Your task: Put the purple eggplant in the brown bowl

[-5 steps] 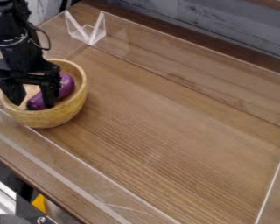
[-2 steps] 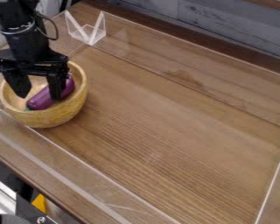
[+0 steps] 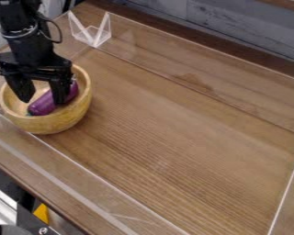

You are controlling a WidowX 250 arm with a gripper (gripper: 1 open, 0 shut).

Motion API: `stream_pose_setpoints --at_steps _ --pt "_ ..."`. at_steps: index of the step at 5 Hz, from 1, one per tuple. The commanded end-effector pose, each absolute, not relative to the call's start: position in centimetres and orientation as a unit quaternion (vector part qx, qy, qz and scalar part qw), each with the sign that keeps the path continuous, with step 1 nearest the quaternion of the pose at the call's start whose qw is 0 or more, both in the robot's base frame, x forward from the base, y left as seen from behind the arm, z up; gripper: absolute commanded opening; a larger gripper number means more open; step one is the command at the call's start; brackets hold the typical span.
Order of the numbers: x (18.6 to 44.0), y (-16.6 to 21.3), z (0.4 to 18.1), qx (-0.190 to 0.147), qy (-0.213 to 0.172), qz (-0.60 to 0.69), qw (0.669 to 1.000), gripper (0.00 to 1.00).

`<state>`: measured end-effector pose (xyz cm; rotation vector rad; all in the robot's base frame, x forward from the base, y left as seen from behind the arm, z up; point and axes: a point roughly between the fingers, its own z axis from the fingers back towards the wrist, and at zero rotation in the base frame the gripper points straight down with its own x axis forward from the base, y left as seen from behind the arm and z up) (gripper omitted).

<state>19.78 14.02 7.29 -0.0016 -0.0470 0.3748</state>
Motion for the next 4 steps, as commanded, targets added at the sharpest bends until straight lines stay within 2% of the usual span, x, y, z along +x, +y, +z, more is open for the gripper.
stream_pose_setpoints --at_steps 1,4 --pt "21.30 14.97 8.25 0.011 -0.045 0.205 0.978 1.00" --pt "21.91 15.48 7.93 0.012 -0.044 0.230 0.972 1.00"
